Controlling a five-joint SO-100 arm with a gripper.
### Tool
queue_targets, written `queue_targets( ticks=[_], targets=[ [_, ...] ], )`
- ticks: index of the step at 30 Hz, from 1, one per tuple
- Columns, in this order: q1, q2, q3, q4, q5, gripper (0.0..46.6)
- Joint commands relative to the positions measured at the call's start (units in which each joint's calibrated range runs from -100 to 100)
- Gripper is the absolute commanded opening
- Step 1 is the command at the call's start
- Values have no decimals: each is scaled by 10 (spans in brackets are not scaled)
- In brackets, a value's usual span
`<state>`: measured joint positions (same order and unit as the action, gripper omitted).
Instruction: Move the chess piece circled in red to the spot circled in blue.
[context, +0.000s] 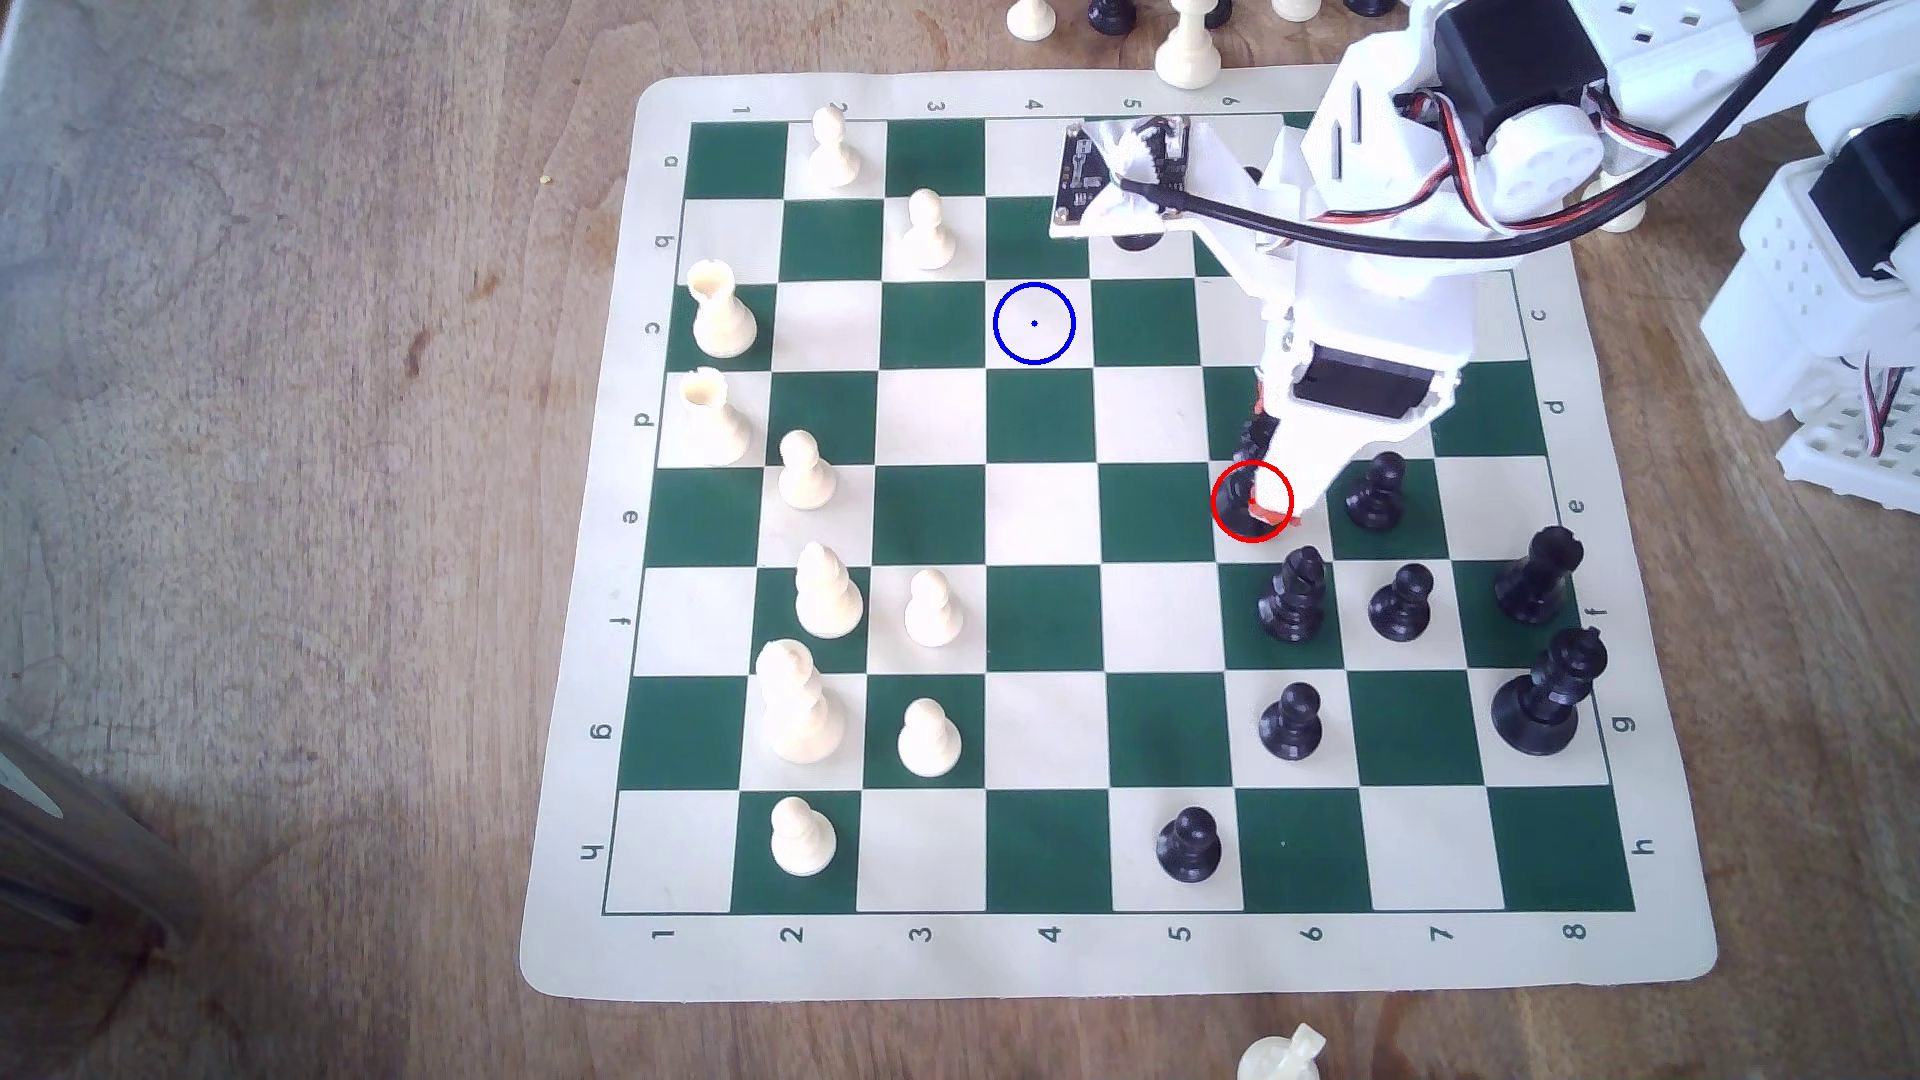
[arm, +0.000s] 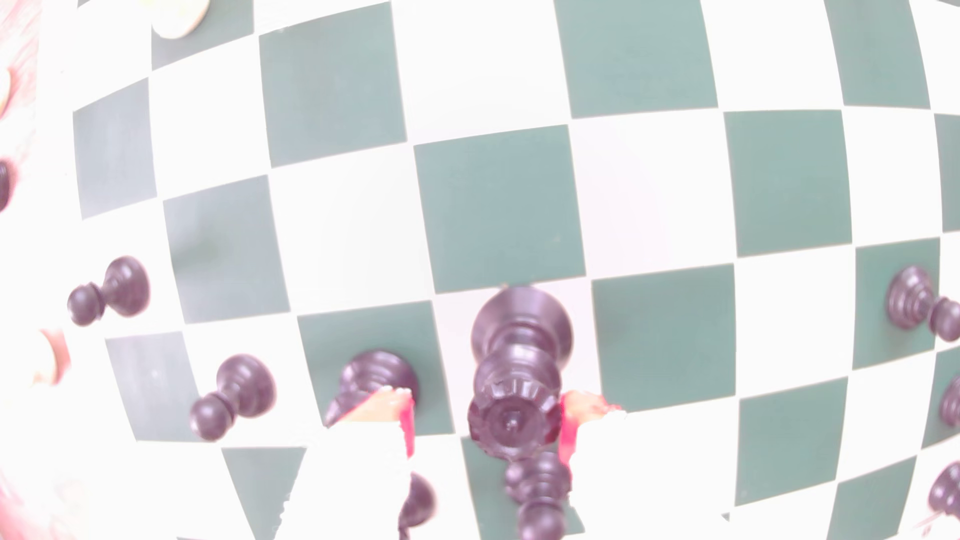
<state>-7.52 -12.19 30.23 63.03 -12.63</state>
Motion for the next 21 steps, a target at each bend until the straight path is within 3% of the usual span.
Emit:
queue_targets(
  ticks=[1,9,12,13,21],
  targets=[
    [5,-21,-2,-9,3,127],
    [7,-22,8,-17,7,99],
    [7,-22,10,-18,9,55],
    [7,-23,10,-19,9,3],
    [8,-28,-17,4,11,2]
  ],
)
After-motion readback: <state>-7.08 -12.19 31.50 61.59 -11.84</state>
